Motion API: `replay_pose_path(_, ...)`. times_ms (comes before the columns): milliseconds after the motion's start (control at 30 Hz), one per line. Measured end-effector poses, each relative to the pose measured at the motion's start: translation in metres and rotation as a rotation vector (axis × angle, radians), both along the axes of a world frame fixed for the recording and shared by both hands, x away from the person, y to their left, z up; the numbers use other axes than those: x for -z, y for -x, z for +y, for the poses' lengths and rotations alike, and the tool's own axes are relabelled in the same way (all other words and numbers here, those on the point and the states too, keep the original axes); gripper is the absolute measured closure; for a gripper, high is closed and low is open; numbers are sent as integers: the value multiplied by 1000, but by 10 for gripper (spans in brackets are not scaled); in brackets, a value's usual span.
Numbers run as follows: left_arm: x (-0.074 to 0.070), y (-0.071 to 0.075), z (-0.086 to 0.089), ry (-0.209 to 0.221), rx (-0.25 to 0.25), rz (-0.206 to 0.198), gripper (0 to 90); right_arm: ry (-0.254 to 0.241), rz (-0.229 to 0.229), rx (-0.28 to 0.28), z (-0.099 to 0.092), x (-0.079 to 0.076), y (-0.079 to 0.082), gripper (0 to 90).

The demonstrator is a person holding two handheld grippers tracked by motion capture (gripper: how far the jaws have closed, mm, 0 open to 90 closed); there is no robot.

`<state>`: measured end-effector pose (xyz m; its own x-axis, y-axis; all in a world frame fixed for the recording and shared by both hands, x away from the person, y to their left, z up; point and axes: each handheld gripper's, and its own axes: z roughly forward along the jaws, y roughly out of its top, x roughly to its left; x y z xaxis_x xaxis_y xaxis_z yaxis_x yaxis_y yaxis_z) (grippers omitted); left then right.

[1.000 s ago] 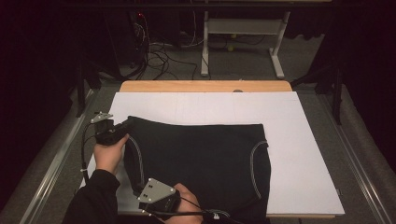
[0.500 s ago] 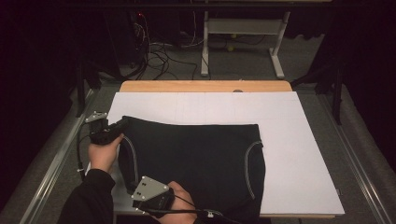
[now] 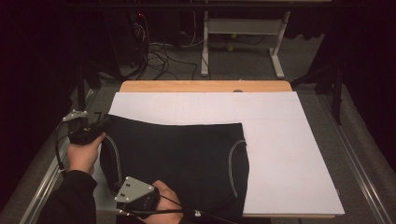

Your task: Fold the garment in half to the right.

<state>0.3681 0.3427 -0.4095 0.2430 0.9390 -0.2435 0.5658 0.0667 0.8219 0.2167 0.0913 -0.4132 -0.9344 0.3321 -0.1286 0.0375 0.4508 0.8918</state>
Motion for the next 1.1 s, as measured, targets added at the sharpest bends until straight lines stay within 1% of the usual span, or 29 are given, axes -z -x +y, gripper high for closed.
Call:
replay_pose_path(133, 1, 3, 7, 12, -12, 8, 801, -7, 0, -4, 4, -2, 0, 746)
replay_pose_path(233, 0, 3, 4, 17, -5, 15, 801, -10, -4, 3, 1, -2, 0, 745)
replay_pose_path(267, 0, 2, 2, 24, 1, 23, 801, -10, -6, 7, -1, -3, 1, 745)
replay_pose_path(333, -2, 0, -2, 9, 7, 33, 801, -14, -12, 18, -6, -3, 1, 744)
replay_pose_path(400, -5, -2, -9, 2, 17, 32, 801, -19, -12, 33, -13, -4, 0, 744)
replay_pose_path(467, -10, -3, -17, -7, 21, 19, 800, -32, -11, 49, -22, -5, 0, 743)
replay_pose_path(533, -15, -2, -28, 1, 17, -8, 800, -47, -17, 63, -32, -7, 0, 743)
replay_pose_path(633, -21, -5, -46, -23, 36, -13, 800, -63, -20, 88, -49, -9, -1, 743)
replay_pose_path(667, -23, -7, -52, -30, 42, -12, 800, -66, -23, 97, -55, -9, -1, 742)
replay_pose_path(767, -27, -14, -69, -19, 50, -1, 798, -78, -29, 125, -73, -8, -3, 742)
replay_pose_path(833, -28, -20, -84, -18, 59, 5, 797, -81, -38, 148, -86, -7, -3, 741)
replay_pose_path(967, -26, -29, -116, -26, 87, 11, 794, -85, -28, 195, -113, -2, -5, 742)
replay_pose_path(1000, -26, -32, -127, -26, 92, 16, 788, -83, -27, 202, -118, -1, -6, 741)
replay_pose_path(1100, -26, -38, -148, -31, 103, 32, 780, -80, -19, 232, -138, 3, -6, 740)
